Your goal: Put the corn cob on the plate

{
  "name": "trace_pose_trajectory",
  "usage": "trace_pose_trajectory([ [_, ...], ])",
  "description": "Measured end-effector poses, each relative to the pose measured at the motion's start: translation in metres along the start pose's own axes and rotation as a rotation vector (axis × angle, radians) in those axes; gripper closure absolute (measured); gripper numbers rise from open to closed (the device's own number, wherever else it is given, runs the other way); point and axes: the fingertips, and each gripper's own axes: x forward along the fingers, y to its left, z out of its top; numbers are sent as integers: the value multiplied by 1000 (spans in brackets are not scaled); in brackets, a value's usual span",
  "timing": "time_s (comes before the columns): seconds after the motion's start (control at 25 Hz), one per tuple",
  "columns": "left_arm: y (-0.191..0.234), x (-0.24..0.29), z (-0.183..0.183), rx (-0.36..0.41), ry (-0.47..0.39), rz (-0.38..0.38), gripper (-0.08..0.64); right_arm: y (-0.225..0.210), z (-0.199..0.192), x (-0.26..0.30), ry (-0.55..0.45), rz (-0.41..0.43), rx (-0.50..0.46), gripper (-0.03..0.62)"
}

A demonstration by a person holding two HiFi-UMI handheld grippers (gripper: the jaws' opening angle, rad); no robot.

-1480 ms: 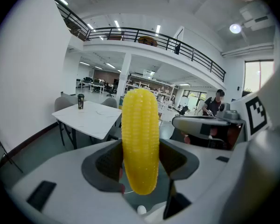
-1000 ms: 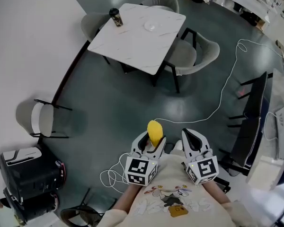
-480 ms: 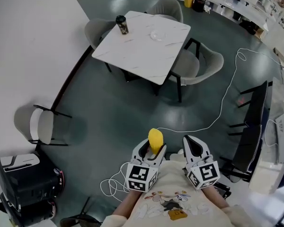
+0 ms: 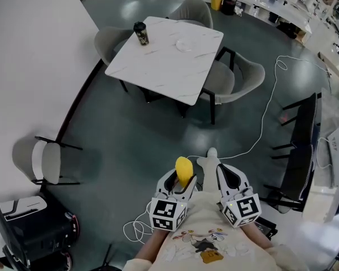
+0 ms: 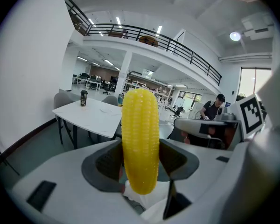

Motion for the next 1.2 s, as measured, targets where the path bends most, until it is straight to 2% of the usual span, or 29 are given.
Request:
trace_pose_trajectory([
  [0.28,23,22,18,-5,7,-1,319,-9,7,35,7,3,5,589],
  [0.48,43,64,43,5,19,9,319,-37,20,78,4,14,10,589],
  [0.76,79,150,115,-1,25,31,319,-108,64,165,3,34,33,589],
  [1.2,127,272,223,0,52,123,319,-227,153,293,-22,84,66,589],
])
